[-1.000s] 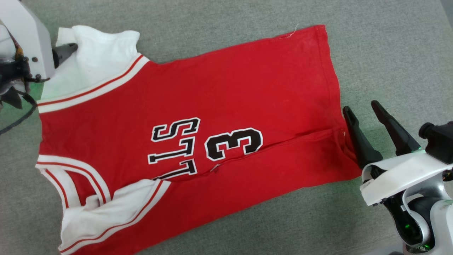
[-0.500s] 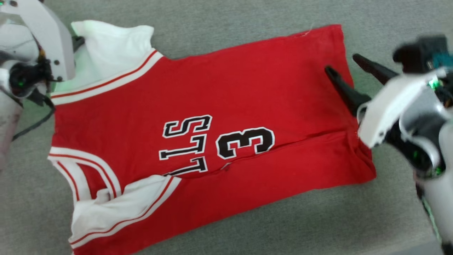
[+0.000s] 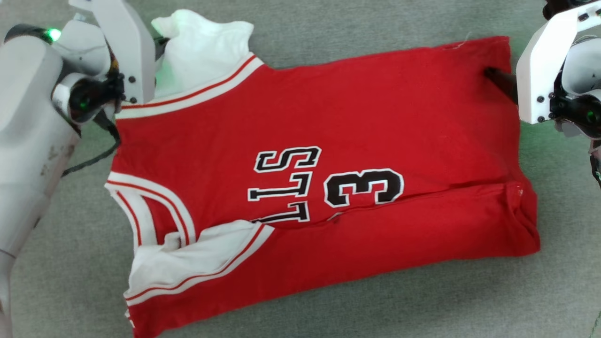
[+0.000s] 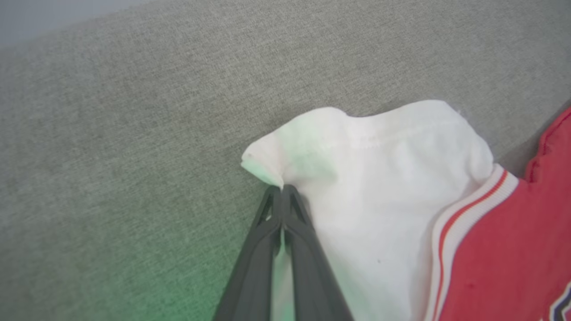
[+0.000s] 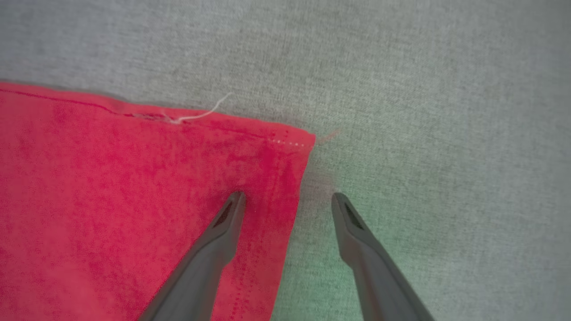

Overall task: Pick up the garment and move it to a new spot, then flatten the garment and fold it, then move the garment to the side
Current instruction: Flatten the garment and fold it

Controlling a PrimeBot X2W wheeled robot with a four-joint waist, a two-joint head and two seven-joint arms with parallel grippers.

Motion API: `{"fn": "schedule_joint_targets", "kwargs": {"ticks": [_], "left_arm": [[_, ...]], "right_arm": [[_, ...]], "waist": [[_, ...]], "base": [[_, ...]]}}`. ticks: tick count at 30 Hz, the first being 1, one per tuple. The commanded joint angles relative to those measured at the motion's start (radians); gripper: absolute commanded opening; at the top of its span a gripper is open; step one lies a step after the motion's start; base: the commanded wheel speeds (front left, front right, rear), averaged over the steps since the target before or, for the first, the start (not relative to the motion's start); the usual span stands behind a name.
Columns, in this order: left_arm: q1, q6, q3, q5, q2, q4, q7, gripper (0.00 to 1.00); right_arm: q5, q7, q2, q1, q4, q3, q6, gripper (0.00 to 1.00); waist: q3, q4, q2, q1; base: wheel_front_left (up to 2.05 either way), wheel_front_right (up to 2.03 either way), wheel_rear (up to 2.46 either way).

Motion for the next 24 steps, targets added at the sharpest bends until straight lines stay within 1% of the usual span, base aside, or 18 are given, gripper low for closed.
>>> {"fn": "schedule_joint_targets", "kwargs": {"ticks": [1, 4, 5, 6, 7, 11, 16, 21, 24], "left_arm": [[-0.009, -0.002, -0.011, -0.008, -0.003, -0.002, -0.006, 0.0], [-0.014, -0.002, -0.035, -0.027, -0.006, -0.003, -0.023, 0.0], [-0.015, -0.002, -0.042, -0.034, -0.007, -0.002, -0.028, 0.0], [-0.015, -0.002, -0.049, -0.039, -0.008, 0.0, -0.033, 0.0], [-0.013, -0.002, -0.054, -0.047, -0.008, 0.004, -0.041, 0.0], [0.002, -0.002, -0.065, -0.085, -0.019, 0.004, -0.093, 0.0], [0.03, -0.002, -0.081, -0.126, -0.013, -0.025, -0.185, 0.0], [0.08, -0.002, -0.096, -0.166, 0.012, -0.107, -0.292, 0.0], [0.142, -0.002, -0.112, -0.189, 0.051, -0.189, -0.352, 0.0]], "right_arm": [[0.001, -0.006, 0.006, -0.014, 0.023, 0.009, -0.001, 1.0], [0.011, -0.023, 0.014, -0.032, 0.076, 0.024, -0.001, 1.0], [0.013, -0.029, 0.016, -0.034, 0.09, 0.029, -0.001, 0.59], [0.018, -0.038, 0.017, -0.038, 0.101, 0.034, -0.001, 0.34], [0.02, -0.052, 0.018, -0.043, 0.112, 0.039, -0.001, 0.0], [0.02, -0.122, 0.015, -0.044, 0.149, 0.055, -0.001, 0.0], [0.043, -0.213, 0.003, -0.012, 0.164, 0.088, -0.001, 0.0], [0.081, -0.306, -0.044, 0.052, 0.118, 0.12, -0.001, 0.0], [0.112, -0.333, -0.084, 0.117, 0.072, 0.135, -0.001, 0.0]], "waist": [[0.007, 0.017, -0.0001, 0.0], [0.008, 0.026, -0.0001, 0.0], [0.007, 0.028, -0.0001, 0.0], [0.005, 0.03, -0.0001, 0.0], [0.002, 0.031, -0.0001, 0.0], [-0.026, 0.037, -0.0001, 0.0], [-0.095, 0.049, -0.0001, 0.0], [-0.175, 0.071, -0.0001, 0.0], [-0.217, 0.086, -0.0001, 0.0]], "base": [[0.0, 0.0, 0.0], [0.0, 0.0, 0.0], [0.0, 0.0, 0.0], [0.0, 0.0, 0.0], [0.0, 0.0, 0.0], [0.0, 0.0, 0.0], [0.0, 0.0, 0.0], [0.0, 0.0, 0.0], [0.0, 0.0, 0.0]]}}
